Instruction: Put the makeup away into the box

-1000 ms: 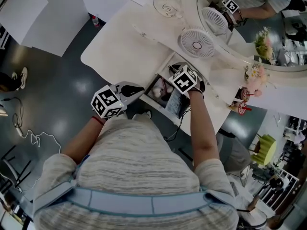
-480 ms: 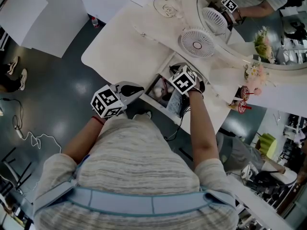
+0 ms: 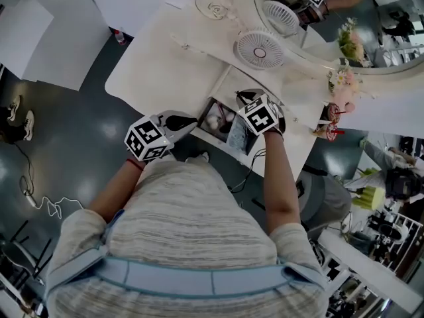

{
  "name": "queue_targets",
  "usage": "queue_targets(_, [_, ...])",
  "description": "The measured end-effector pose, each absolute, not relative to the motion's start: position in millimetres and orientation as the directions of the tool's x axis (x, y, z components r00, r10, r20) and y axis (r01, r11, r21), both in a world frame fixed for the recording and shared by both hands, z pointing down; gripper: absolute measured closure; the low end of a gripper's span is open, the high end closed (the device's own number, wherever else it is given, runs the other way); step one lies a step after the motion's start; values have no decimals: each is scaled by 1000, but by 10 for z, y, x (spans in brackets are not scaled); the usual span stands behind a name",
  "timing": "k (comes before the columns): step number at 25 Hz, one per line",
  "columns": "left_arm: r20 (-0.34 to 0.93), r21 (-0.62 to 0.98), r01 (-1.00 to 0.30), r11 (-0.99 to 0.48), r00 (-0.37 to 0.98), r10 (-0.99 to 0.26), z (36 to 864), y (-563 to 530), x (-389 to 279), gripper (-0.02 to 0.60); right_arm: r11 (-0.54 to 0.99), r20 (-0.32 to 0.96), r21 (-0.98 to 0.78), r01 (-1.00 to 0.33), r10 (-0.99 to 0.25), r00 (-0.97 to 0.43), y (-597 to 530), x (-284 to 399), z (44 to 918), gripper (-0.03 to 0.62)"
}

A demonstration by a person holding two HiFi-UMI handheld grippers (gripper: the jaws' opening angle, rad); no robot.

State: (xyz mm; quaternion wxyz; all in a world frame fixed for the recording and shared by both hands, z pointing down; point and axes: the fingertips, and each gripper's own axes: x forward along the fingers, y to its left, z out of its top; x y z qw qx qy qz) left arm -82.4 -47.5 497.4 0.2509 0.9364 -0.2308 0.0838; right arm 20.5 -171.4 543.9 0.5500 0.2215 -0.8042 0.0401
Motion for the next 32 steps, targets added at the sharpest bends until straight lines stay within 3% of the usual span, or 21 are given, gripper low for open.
queue_targets(20, [282,395,-206,-895,955,-95,4884,-318,-50,568,603,851,-8,-797,-415,-322,-771,947,5584,553])
queue_targets(32, [302,377,-127,-917,953,-8,4838,-193,199,569,513,819,-47,-857,-472,-327,-676,1085,5615,553])
